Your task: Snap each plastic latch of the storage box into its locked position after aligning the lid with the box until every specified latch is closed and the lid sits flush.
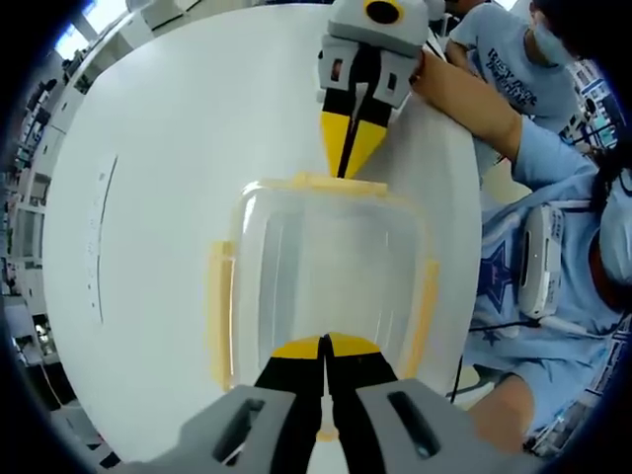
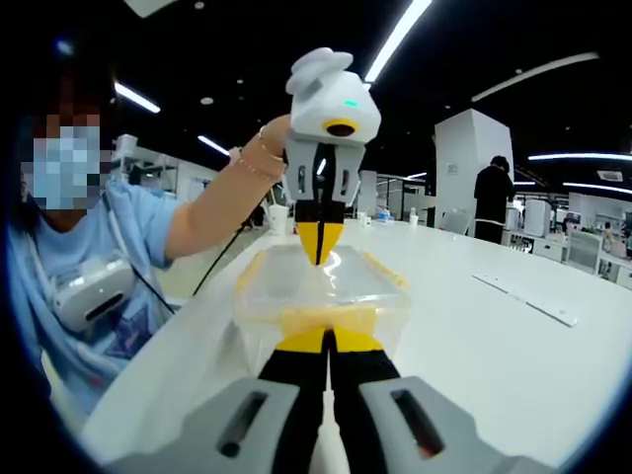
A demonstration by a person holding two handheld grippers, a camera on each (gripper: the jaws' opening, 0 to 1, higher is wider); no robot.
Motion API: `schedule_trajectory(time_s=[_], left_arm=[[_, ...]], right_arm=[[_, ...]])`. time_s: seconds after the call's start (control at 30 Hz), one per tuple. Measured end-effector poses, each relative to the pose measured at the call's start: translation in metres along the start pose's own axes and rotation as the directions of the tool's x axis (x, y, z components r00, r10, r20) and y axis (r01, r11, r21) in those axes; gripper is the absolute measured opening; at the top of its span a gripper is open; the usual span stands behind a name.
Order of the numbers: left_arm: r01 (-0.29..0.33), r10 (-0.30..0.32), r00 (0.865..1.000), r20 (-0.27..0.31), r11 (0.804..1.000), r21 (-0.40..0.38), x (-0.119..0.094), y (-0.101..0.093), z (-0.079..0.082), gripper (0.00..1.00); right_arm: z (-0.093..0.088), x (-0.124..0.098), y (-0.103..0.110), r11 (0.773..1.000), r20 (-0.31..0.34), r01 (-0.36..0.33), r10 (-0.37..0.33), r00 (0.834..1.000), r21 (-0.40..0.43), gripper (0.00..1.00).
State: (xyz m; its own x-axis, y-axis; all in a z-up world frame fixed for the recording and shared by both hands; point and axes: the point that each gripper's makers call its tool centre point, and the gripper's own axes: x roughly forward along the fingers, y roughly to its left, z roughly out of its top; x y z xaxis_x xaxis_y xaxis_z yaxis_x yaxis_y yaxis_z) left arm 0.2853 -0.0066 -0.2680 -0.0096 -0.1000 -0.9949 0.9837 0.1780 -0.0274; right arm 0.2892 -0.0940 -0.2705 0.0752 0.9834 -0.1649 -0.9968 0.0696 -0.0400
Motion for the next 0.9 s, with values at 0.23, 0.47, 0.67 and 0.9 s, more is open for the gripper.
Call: schedule_trajectory(time_s=[0.23,0.47,0.67,0.9], left_arm=[[-0.003,0.003,1.000,0.002,1.000,0.020,0.000,-0.001,0.000,0.00],[0.002,-0.002,1.000,-0.010,1.000,0.024,0.000,0.000,0.000,0.00],[0.004,-0.003,1.000,-0.006,1.000,0.025,0.000,0.000,0.000,0.00],[0.004,-0.004,1.000,-0.007,1.000,0.011,-0.014,-0.003,0.001,0.00]], right_arm=[[0.000,0.000,0.000,1.000,-0.009,0.005,-0.005,1.000,-0.013,0.00],[0.000,-0.001,-0.002,1.000,-0.008,0.004,-0.004,1.000,-0.011,0.00],[-0.003,0.004,0.000,1.000,-0.016,0.003,-0.003,1.000,-0.012,0.00],[-0.030,0.024,-0.006,0.998,-0.134,0.048,-0.053,0.989,-0.043,0.00]])
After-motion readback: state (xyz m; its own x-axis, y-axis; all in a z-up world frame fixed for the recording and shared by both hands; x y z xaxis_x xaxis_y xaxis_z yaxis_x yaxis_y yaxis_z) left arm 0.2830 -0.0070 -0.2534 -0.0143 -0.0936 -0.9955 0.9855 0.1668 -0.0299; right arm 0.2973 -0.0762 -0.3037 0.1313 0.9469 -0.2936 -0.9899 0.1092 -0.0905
